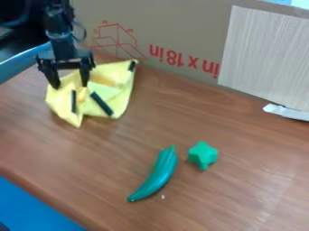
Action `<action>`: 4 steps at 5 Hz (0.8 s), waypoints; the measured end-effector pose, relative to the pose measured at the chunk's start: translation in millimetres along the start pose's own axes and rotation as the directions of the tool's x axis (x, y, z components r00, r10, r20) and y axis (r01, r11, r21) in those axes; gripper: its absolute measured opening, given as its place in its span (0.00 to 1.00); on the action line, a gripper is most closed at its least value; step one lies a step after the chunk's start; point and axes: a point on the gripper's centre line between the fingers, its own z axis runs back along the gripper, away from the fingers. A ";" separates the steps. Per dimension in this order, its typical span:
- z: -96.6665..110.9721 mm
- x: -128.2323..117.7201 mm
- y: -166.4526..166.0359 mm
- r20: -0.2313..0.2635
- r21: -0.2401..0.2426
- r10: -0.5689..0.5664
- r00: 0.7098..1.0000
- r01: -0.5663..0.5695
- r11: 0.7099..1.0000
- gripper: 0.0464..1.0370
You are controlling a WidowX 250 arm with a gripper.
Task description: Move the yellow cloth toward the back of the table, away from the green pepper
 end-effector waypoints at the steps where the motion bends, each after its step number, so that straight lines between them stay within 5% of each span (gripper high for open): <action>1: -2.0 32.2 6.5 0.014 -0.001 0.078 0.997 -0.078 0.997 0.96; 2: -2.8 28.9 11.2 -0.008 0.002 0.081 0.997 -0.081 0.997 0.96; 3: -10.5 -4.5 16.4 -0.041 0.015 0.048 0.998 -0.047 0.999 0.96; 4: 3.6 -39.6 18.8 -0.054 0.003 -0.014 0.998 0.014 1.000 0.96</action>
